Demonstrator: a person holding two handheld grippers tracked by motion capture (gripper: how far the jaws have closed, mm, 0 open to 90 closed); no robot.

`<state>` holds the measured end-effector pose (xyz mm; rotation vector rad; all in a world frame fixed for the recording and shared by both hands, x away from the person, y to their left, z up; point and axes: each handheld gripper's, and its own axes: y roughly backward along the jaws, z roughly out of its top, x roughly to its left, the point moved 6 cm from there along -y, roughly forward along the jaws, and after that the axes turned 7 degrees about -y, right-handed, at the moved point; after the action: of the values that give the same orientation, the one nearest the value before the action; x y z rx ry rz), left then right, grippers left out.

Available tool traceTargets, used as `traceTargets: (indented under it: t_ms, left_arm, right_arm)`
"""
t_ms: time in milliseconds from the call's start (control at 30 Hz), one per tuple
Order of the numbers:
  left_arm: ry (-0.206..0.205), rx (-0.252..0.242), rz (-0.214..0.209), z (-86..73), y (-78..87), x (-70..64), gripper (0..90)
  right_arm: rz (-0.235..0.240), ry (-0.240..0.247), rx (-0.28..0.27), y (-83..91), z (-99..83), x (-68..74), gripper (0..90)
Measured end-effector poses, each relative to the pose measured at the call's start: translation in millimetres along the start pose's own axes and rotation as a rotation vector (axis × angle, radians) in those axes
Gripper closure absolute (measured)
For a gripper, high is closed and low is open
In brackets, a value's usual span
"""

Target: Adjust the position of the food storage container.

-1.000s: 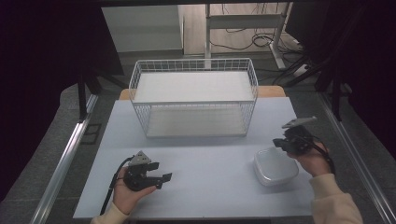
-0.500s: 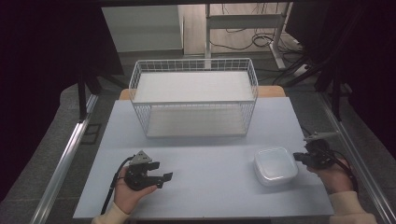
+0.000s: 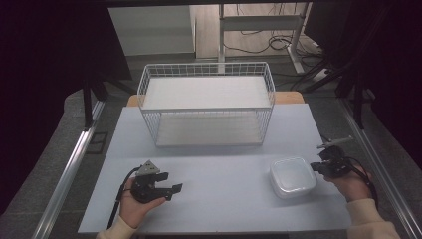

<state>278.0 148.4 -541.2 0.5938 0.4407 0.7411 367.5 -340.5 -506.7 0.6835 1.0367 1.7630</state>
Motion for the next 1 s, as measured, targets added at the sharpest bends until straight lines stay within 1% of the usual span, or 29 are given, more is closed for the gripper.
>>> traceTargets:
  t_ms: [100,167,267,333,367,400,500,567,600,633,667,767,867,1000]
  left_arm:
    - [0.002,0.002,0.000,0.0,-0.6,0.2,28.1]
    - [0.002,0.002,0.000,0.0,-1.0,0.2,28.1]
    - [0.002,0.004,-0.001,0.0,-0.9,-0.4,28.1]
    - [0.003,0.004,-0.001,0.0,-1.1,-0.5,28.1]
    - [0.003,0.004,0.000,0.0,-1.2,-0.6,28.1]
    - [0.002,0.005,0.000,-0.1,-1.2,-0.8,28.1]
    - [0.002,0.004,0.001,-0.2,-1.0,-0.6,28.1]
    - [0.001,0.006,0.001,-0.4,-1.4,-0.2,28.1]
    - [0.001,0.008,0.001,-0.6,-1.5,-0.1,28.1]
    - [0.001,0.008,0.001,-0.6,-1.5,-0.1,28.1]
    - [0.002,0.009,0.000,-0.9,-1.9,0.3,28.1]
    - [0.002,0.009,0.000,-1.3,-2.0,0.9,28.1]
    - [-0.001,0.009,-0.001,-1.5,-1.6,0.7,28.1]
    - [-0.002,0.011,-0.001,-1.7,-1.6,0.9,28.1]
  right_arm:
    - [-0.001,-0.004,0.012,-2.9,-1.9,0.4,89.6]
    - [0.018,-0.001,0.012,-3.1,-0.7,3.3,89.5]
    - [0.024,0.021,0.021,-5.7,2.7,10.7,89.5]
    - [0.037,0.040,0.026,-8.0,7.6,18.3,89.5]
    - [0.037,0.040,0.026,-8.0,7.6,18.3,89.5]
    - [0.047,0.057,0.028,-10.9,12.9,26.7,89.5]
    - [0.069,0.088,0.032,-16.6,20.0,40.0,89.6]
    - [0.089,0.111,0.034,-21.8,24.9,51.5,89.5]
    - [0.095,0.123,0.035,-23.6,26.8,56.1,89.5]
    - [0.095,0.123,0.035,-23.6,26.8,56.1,89.5]
    - [0.107,0.143,0.038,-27.0,30.2,64.7,89.5]
    - [0.128,0.183,0.048,-32.8,33.6,77.7,89.5]
    - [0.137,0.209,0.058,-38.0,36.8,89.2,89.6]
    - [0.177,0.226,0.058,-43.5,41.8,104.6,89.5]
